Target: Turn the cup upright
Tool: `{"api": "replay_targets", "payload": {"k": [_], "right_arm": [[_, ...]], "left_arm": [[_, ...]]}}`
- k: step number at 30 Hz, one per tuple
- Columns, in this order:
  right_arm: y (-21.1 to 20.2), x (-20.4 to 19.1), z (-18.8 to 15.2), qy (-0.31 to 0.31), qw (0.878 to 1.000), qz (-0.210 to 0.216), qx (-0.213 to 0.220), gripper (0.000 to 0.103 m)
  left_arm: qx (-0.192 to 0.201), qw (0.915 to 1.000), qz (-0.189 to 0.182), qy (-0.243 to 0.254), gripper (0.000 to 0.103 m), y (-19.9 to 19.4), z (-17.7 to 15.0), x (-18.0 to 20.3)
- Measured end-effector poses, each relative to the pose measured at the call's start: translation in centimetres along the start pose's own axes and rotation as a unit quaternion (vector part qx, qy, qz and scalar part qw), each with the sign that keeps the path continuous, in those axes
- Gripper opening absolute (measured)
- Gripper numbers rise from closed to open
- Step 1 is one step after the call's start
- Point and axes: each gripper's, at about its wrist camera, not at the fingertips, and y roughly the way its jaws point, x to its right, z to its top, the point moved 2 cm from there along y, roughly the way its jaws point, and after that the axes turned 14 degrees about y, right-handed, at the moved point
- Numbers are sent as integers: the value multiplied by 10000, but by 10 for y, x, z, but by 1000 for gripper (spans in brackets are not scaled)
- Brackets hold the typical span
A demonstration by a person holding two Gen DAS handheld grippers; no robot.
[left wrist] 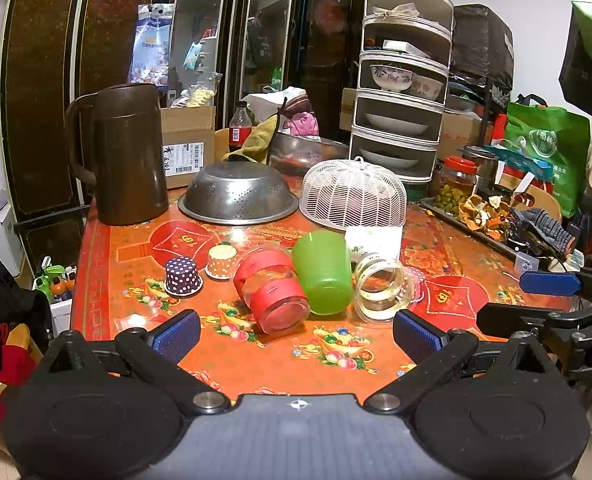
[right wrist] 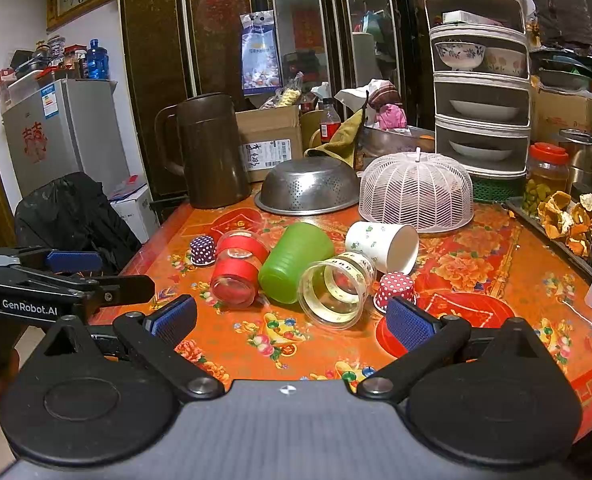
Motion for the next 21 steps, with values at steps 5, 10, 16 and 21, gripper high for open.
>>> {"api": "replay_targets", "payload": {"k": [5, 10, 16, 21], "right_arm": [[0, 0, 1, -5, 10000, 13, 16, 102], [0, 1, 1, -4, 10000, 18, 27, 102], [-1, 1, 1, -6, 10000, 17, 32, 102], [-1, 0, 1, 4, 10000, 16, 35, 102]], "left_arm": [[11, 10000, 8, 11, 103, -1, 1, 0], [9, 10000, -8, 5, 103, 0, 1, -1], [13, 10000, -6, 14, 103, 0, 2, -3], [19, 10000, 19, 18, 103, -2, 2, 1]]}}
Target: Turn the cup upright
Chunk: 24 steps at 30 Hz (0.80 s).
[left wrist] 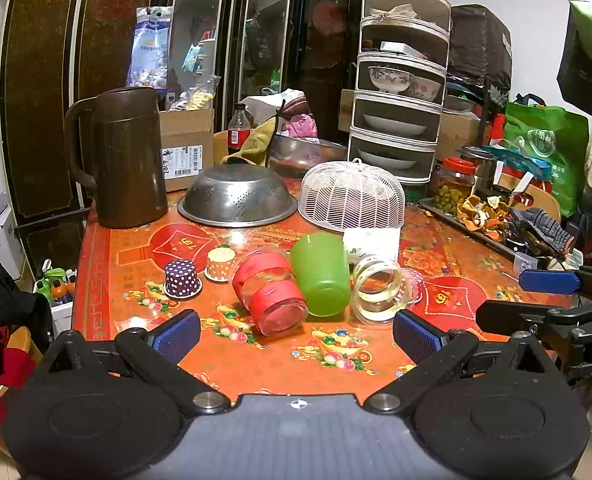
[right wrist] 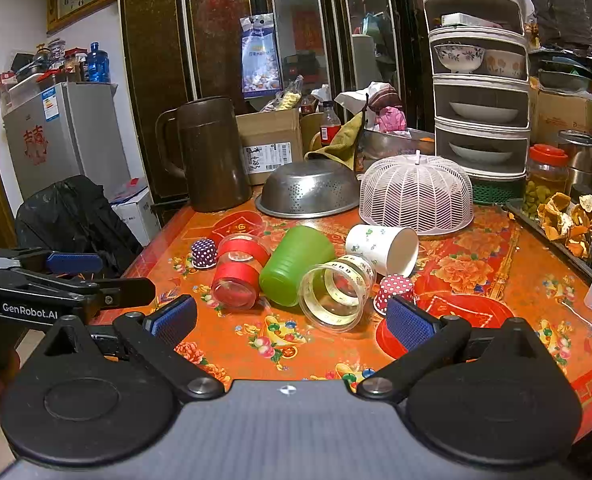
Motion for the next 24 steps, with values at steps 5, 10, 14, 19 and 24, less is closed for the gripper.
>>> {"api": "replay_targets", "payload": {"k": [5, 10, 14, 19, 24], "right_arm": [[-1, 0, 0, 5, 10000, 13, 3, 102], [-1, 0, 0, 6, 10000, 9, 8, 102], [-1, 0, 0, 6, 10000, 14, 7, 102], [-2, -1, 1, 0, 10000, 10, 5, 102], [-2, -1, 1, 5, 10000, 16, 3, 102]], "left_arm": [[-7, 10000, 3, 2, 103, 0, 1, 1], [-2, 10000, 0, -1, 103, 0, 0, 1], [-12, 10000, 2, 2, 103, 0, 0, 2], [-21, 10000, -4, 0, 103, -1, 1, 1], [-12, 10000, -6, 6, 103, 0, -1, 3]]}}
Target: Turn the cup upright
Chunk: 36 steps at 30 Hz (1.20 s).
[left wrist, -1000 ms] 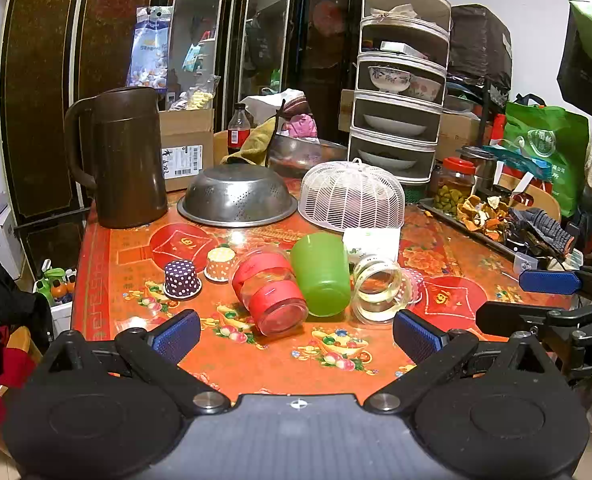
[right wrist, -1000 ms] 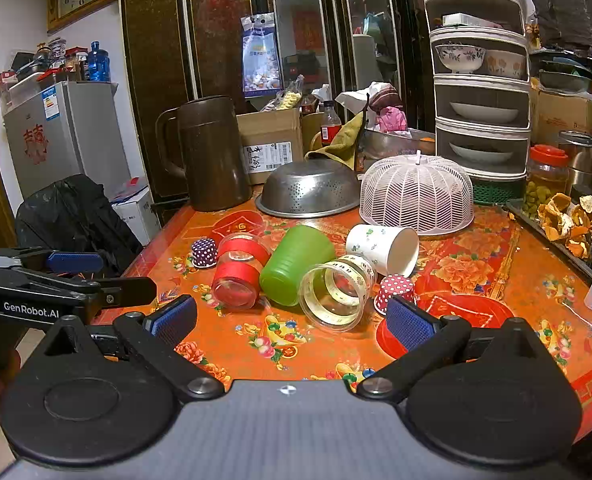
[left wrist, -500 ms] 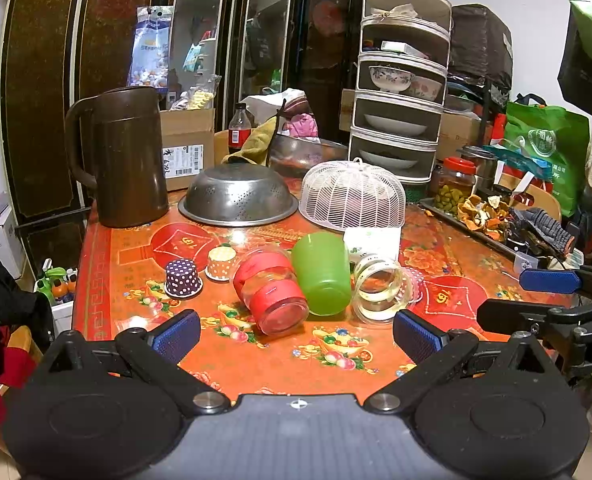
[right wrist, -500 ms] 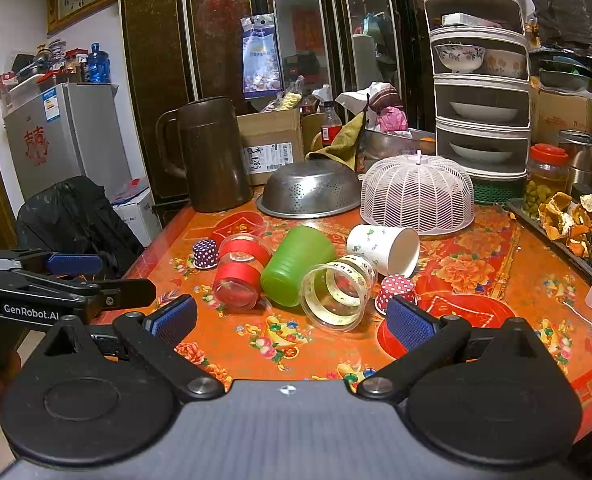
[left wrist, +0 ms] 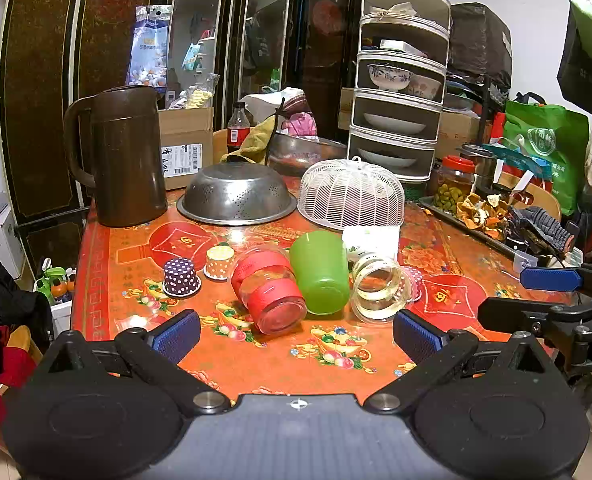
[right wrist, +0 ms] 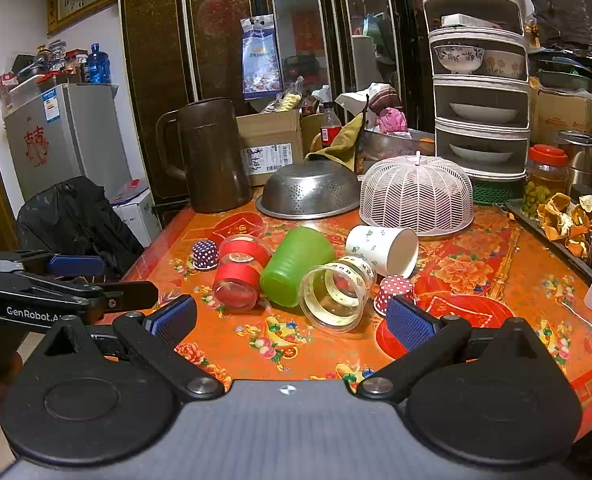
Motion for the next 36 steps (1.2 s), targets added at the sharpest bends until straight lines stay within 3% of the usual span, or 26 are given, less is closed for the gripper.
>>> {"api": "replay_targets", "payload": {"k": [14, 19, 26, 31, 36], "right_arm": [[7, -3, 3, 119, 9998, 74, -111, 102], [41, -17, 27, 682, 9936, 449, -775, 102], [119, -54, 54, 762, 9801, 341, -1801, 101], [163, -73, 54, 605, 9713, 170, -2293, 80], [183, -84, 49, 304, 9690, -106, -2449, 72]], "left_arm": [[-39, 9999, 115, -41, 103, -1, -9, -5], [-108, 9993, 240, -265, 103, -6, -20, -25], [-146, 9984, 175, -521, 103, -15, -31, -49], [-138, 9978, 189, -622, 103, -21, -39, -58], [-119, 9971, 210, -722, 103, -25, -49, -68]]}}
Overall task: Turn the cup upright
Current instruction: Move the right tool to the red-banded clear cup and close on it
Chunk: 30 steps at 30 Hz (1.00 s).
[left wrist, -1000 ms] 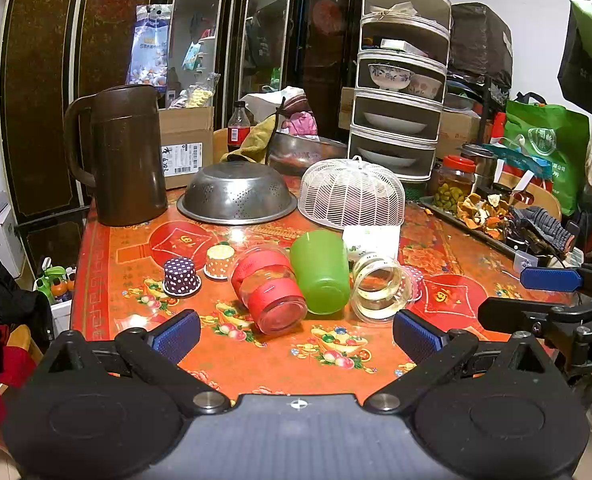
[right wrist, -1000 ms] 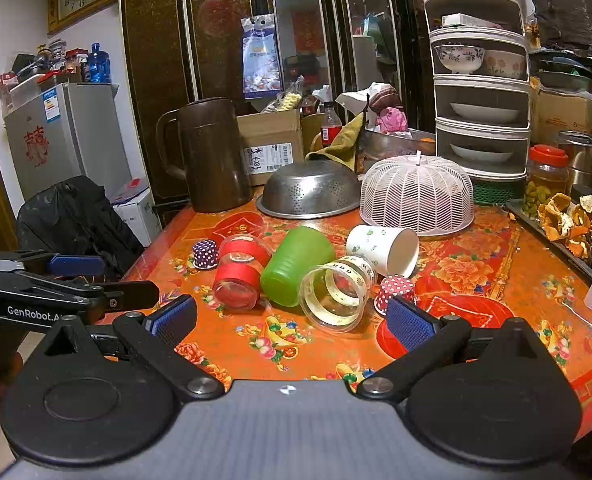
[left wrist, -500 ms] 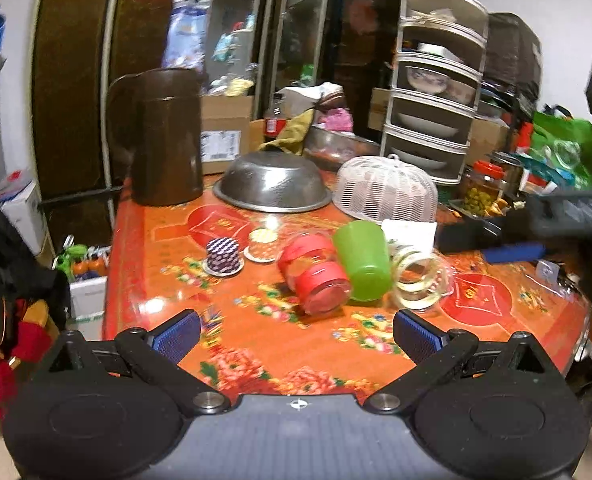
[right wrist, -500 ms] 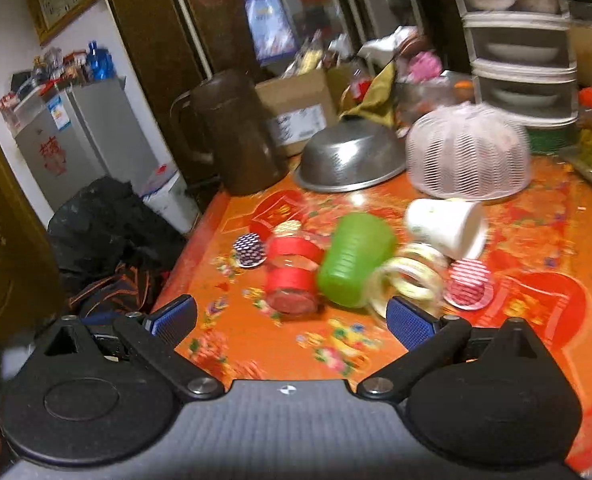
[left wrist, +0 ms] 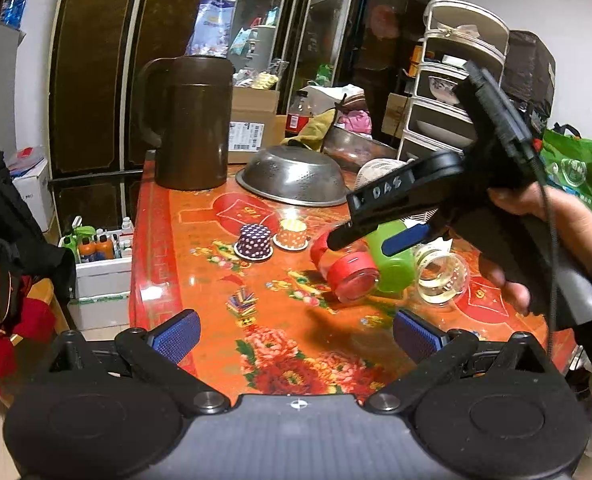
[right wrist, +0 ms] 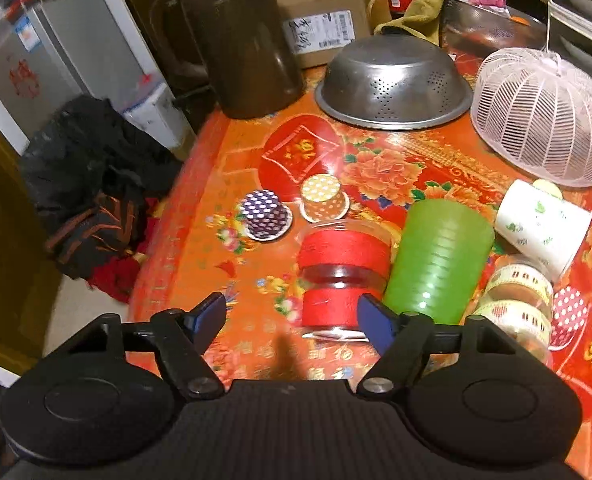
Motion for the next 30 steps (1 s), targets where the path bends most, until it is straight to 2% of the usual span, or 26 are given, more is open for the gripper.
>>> {"api": "replay_targets", "payload": {"k": [4, 13, 15, 21, 24, 30], "right_arm": [[13, -3, 0, -117, 9992, -357, -104, 68], [40, -12, 4, -266, 9958, -826, -307, 66], [47, -14, 6, -249, 9951, -887, -361, 62], [65, -8, 11, 125, 9948, -810, -600, 62], [64, -1, 15, 584, 9951, -564, -556, 69], [70, -5, 21, 784, 9937, -620, -504, 67]], "left_arm": [[72, 9997, 41, -220, 103, -4, -5, -11], [105, 9991, -2, -407, 103, -9, -16, -20], [103, 9990, -6, -434, 103, -9, -18, -21], [80, 9988, -43, -491, 103, -10, -24, -23], [60, 9986, -39, -519, 103, -10, -27, -25], [71, 9981, -73, -610, 103, -8, -29, -27]]}}
